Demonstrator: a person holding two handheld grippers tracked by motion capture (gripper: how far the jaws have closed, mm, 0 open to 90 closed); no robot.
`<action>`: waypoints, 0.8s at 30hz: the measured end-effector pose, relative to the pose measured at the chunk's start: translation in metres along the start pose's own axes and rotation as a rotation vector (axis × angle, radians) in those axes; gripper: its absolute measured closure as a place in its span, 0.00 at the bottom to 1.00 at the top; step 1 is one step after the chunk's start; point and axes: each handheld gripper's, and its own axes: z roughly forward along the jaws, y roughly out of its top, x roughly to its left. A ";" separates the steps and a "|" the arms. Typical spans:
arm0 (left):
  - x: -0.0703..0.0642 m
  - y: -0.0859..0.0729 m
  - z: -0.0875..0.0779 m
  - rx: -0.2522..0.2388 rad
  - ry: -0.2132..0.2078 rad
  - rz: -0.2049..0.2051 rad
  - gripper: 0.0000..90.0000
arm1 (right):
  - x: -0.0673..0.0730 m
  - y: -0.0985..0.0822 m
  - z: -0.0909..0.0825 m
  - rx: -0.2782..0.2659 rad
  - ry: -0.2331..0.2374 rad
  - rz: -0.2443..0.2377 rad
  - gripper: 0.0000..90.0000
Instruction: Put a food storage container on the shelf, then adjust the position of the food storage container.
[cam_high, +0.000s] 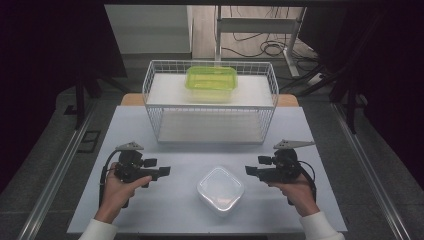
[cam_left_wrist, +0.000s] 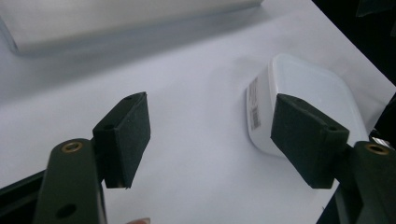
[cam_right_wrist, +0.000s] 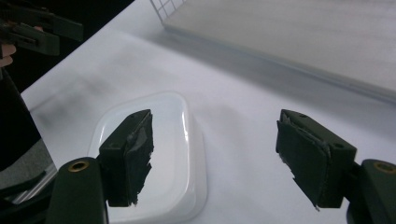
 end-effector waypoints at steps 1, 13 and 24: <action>0.000 -0.002 0.000 0.005 0.006 0.004 0.31 | 0.001 -0.002 -0.001 0.006 -0.002 -0.004 0.30; 0.004 -0.004 -0.004 0.003 0.005 -0.005 0.29 | 0.009 -0.021 -0.014 0.050 -0.020 -0.072 0.37; 0.007 -0.004 -0.002 0.020 0.003 -0.006 0.28 | 0.020 -0.043 -0.017 0.167 -0.050 -0.111 0.52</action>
